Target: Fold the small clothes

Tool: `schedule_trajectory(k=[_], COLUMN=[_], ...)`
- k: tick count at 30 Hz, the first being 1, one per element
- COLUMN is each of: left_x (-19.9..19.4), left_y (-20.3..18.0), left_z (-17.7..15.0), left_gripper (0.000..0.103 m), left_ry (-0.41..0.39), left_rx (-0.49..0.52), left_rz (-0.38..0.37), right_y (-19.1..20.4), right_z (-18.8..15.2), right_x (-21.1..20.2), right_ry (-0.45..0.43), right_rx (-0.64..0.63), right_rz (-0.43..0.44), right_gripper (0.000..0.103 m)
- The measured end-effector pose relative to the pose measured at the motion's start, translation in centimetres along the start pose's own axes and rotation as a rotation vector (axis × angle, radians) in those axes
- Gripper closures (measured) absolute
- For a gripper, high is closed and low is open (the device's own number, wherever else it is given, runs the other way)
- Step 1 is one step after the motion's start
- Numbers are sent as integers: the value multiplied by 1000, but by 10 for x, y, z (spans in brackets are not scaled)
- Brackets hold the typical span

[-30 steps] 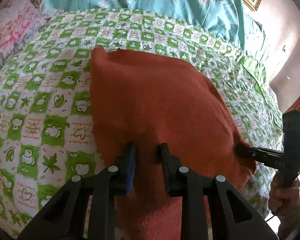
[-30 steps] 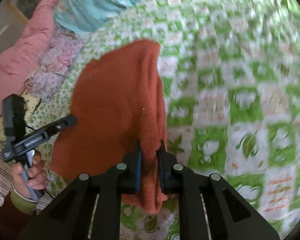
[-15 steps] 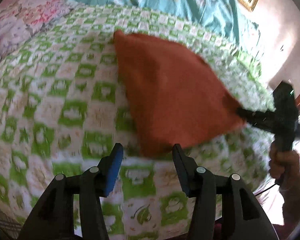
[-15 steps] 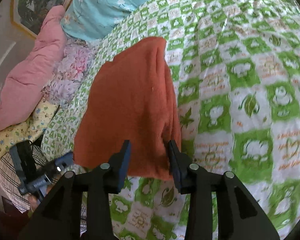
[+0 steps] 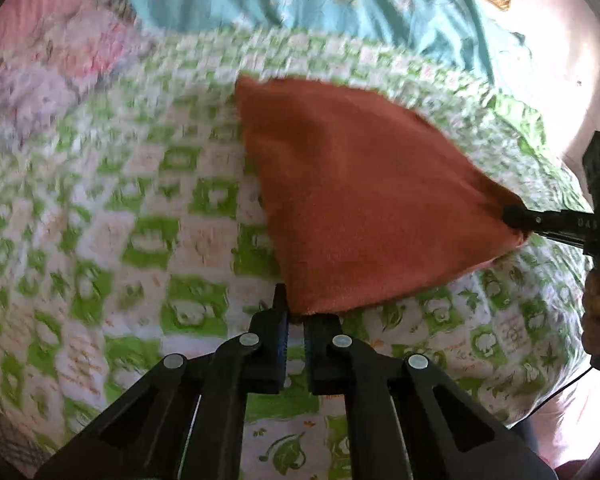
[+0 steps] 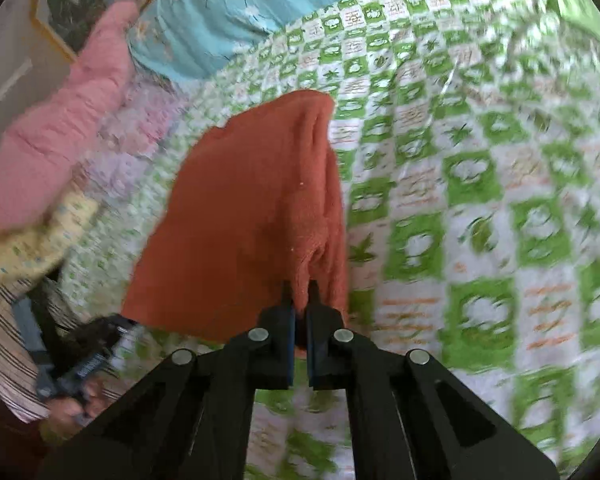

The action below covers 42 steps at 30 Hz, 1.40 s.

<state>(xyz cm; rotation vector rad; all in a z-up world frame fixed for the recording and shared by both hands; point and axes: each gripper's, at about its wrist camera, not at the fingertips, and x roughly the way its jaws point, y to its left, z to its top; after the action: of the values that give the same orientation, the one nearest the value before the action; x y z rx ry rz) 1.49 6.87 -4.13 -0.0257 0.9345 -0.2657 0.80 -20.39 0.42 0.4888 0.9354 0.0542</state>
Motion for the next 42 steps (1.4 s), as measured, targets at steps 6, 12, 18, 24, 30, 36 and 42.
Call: schedule_trajectory(k=[6,12,18,24,30,36,42], left_x=[5,-35,-53,2,59,56,11], left_y=[7,27,36,28,23,17,7], left_z=[-3,6,53,107,112,113,90], left_gripper=[99,92,85,83,85,87,88], left_ry=[61,33,-104,-74,13,10,-30], left_rx=[-63,-70,-88,-149,-124,-88,-40], left_rz=[-31,-119,-187,-271,-225,-171,-238], right_y=[-8,-17,-6,19,8,-8,7], right_z=[-9,-3,23,65,74,72,55], right_x=[22,-3,-25,23,62,79,38], right_ry=[70,36,-78,-66,-13,16,-33], right_rx=[-22,77,97,54,59,66,20], right_rz=[-77,-22,37,82,12,-3,29], right_gripper=[99,90,84,82,83,86,82])
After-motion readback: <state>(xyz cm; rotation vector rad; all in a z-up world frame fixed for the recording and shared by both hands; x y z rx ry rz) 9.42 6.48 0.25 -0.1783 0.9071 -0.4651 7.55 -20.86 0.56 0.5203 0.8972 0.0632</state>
